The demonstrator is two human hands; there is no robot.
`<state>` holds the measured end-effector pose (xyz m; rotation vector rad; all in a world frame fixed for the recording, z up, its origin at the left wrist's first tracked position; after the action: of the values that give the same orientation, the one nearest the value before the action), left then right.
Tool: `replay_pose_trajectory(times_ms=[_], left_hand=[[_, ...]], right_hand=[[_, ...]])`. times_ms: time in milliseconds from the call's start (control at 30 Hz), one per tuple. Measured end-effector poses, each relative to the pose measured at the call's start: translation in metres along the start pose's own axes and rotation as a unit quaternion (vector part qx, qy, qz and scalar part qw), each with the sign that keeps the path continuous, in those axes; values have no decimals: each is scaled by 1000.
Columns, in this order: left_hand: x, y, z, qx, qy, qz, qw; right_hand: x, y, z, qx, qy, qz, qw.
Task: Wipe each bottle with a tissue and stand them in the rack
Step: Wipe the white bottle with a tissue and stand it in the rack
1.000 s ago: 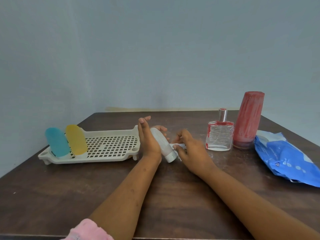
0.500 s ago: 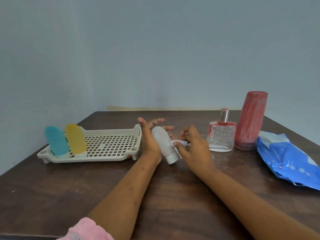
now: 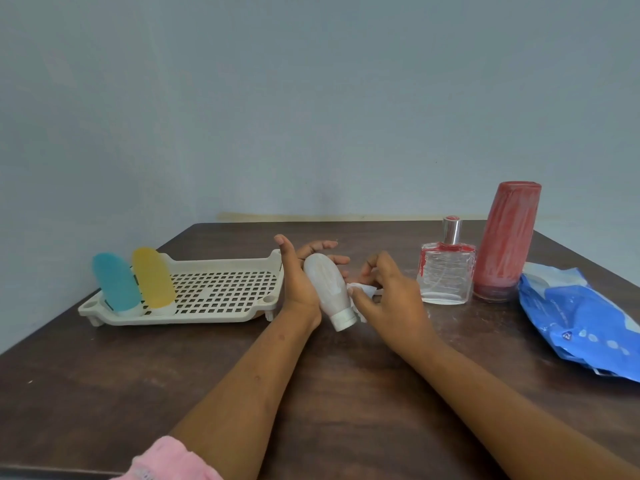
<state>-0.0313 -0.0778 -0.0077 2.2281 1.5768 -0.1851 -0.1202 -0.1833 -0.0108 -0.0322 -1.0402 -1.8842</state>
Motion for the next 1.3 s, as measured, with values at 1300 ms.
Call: replay_pose_trajectory(times_ms=[1300], left_hand=[[0,-1,0,25,14,-11,1000]], right_hand=[[-1,-6,15,76,0,69,995]])
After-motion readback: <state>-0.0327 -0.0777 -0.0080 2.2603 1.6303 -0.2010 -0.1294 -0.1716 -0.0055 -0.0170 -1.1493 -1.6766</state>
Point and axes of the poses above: each hand's wrist, its own y-axis towards the middle knuckle, its own x-axis out of the back of the hand, z = x × y, the point moved 1 cm from there along y, towards the middle knuckle, and after that the axes turned 6 degrees about y, right-handed, at the moved point
